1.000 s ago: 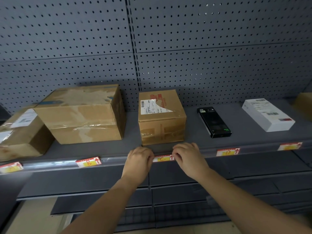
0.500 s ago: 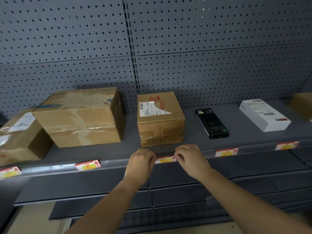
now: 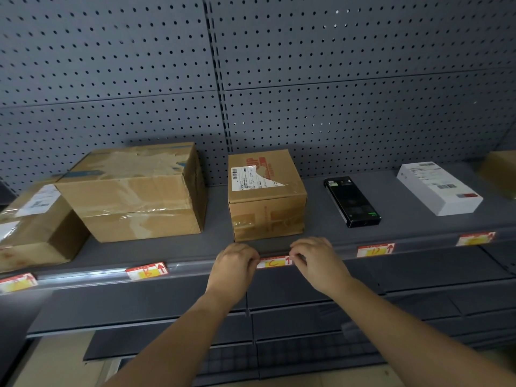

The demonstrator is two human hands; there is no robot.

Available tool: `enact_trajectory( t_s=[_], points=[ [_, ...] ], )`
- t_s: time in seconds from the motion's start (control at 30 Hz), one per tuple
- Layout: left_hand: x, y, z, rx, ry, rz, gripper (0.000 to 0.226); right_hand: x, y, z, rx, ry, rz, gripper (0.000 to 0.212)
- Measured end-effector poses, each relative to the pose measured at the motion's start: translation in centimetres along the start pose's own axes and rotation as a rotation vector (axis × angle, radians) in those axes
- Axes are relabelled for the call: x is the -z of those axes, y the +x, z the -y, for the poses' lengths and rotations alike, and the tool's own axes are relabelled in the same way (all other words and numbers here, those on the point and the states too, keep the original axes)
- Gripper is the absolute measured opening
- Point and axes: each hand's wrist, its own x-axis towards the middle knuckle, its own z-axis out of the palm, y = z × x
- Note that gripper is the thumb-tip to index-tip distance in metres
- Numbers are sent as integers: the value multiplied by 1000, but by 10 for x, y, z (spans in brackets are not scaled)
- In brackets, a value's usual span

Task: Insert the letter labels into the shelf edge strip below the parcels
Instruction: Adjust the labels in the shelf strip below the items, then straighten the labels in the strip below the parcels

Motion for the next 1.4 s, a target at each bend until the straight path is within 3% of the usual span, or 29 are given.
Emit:
enact_trajectory(
  t_s=[0.37,0.63,0.97,1.4],
  points=[
    [11,-2,-4,-34,-13,-40,8,9,-1,9,-25,145,-84,13],
    [64,-25,11,34,45,-115,7,16,16,60,87,249,-100,4],
    [135,-76,84,114,109,-243,15,-16,40,162,138,238,-83,26],
    [164,-116,228,29,82,-166,12,-88,70,275,1,50,-36,20]
  ],
)
